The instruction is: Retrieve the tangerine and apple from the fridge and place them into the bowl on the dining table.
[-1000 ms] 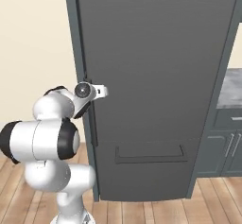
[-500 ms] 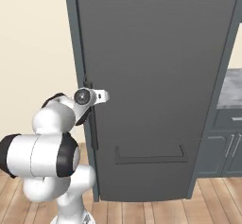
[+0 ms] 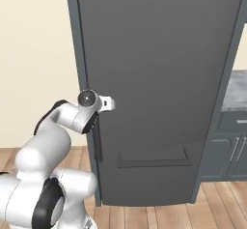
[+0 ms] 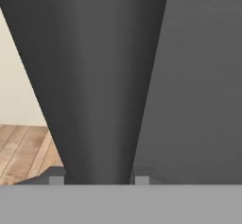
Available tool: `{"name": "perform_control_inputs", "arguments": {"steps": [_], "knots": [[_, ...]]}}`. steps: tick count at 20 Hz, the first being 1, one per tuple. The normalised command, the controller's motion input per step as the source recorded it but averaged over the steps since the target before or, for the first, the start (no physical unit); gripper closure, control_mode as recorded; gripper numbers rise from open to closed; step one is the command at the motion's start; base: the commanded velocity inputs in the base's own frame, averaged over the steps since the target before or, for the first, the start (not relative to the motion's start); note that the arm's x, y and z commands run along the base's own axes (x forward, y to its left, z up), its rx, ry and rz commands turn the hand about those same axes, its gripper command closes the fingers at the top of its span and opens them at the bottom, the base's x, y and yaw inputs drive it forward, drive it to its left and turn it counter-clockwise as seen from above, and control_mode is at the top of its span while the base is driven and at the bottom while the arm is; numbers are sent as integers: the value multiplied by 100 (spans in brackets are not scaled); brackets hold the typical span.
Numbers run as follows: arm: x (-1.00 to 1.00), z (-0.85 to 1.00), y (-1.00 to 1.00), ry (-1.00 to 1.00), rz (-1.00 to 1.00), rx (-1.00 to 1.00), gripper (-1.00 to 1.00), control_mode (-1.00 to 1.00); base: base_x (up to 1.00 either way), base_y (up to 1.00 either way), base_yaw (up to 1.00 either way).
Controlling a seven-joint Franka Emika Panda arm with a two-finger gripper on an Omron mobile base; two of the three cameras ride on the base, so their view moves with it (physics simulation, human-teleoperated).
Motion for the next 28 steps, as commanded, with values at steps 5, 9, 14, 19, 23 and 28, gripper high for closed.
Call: {"name": "perform_control_inputs", "arguments": {"steps": [5, 9, 14, 19, 23, 28], "knots": [[-70, 20, -60, 6, 0, 0, 100, -100, 0, 0, 0], [-95, 10, -80, 0, 0, 0, 100, -100, 0, 0, 0], [-100, 9, -81, 0, 0, 0, 100, -100, 0, 0, 0], [-100, 10, -75, 0, 0, 0, 100, -100, 0, 0, 0], [-94, 11, -76, 0, 0, 0, 100, -100, 0, 0, 0], [-74, 27, -63, 2, 0, 0, -100, -100, 0, 0, 0]]}}
